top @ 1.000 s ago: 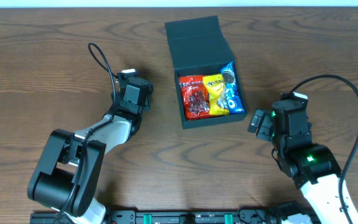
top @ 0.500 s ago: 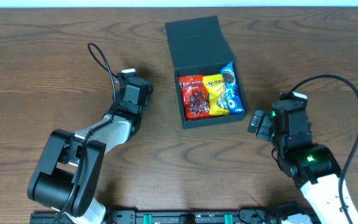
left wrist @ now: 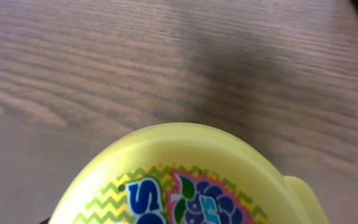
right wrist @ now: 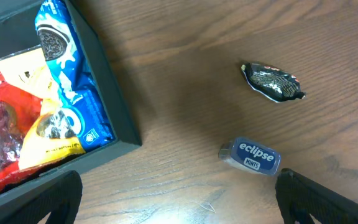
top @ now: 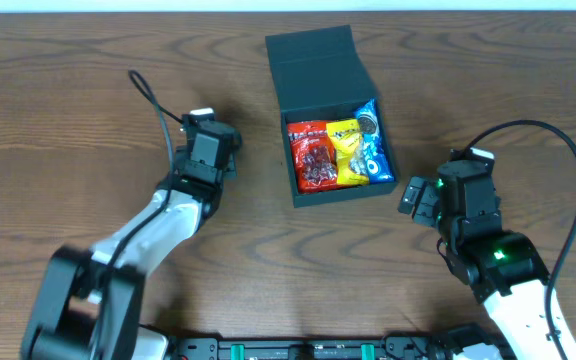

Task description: Pack container

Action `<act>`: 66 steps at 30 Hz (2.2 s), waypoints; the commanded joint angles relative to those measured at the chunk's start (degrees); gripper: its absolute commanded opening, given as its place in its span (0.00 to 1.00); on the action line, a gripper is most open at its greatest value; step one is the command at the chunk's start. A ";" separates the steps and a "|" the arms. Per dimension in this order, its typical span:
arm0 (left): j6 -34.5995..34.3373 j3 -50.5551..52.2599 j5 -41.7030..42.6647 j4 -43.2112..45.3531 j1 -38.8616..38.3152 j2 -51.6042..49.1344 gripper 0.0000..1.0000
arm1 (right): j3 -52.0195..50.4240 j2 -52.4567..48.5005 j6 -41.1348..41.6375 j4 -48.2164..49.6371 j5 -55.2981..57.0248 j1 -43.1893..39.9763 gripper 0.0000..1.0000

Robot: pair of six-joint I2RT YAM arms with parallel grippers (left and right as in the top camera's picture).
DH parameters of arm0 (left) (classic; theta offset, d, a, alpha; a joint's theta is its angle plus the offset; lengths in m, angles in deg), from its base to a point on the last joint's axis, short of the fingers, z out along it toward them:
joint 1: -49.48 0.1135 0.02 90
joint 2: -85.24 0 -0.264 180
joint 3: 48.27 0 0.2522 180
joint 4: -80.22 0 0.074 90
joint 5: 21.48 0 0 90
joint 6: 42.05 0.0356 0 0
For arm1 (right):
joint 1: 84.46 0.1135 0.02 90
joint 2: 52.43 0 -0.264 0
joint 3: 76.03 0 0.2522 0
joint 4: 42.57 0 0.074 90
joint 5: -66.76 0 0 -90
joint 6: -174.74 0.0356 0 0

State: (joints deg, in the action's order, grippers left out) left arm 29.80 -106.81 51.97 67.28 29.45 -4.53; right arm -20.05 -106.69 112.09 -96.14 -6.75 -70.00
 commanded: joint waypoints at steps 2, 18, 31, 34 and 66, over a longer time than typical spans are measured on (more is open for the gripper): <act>-0.31 -7.72 7.65 -9.42 0.09 6.32 0.06 | 0.04 0.37 -0.87 -0.15 0.39 -0.50 0.99; -2.54 -59.98 36.24 -67.67 -8.44 -10.56 0.06 | 0.04 0.37 -0.87 -2.86 -1.57 -0.50 0.99; 0.37 -71.73 43.45 -75.56 -12.09 -34.42 0.06 | 0.04 0.37 -0.87 -3.72 -1.57 -0.50 0.99; 0.35 -71.73 43.60 -75.58 -12.28 -37.33 0.06 | 0.04 0.37 -0.87 -4.15 -1.55 -0.50 0.99; 0.37 -71.73 39.80 -76.41 -13.00 -40.24 0.75 | 0.04 0.37 -0.87 -5.05 -1.53 -0.52 0.99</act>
State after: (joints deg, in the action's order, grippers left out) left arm 29.73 -177.21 93.60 -8.54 16.31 -44.34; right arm -20.07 -106.69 112.07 -101.13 -8.46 -70.00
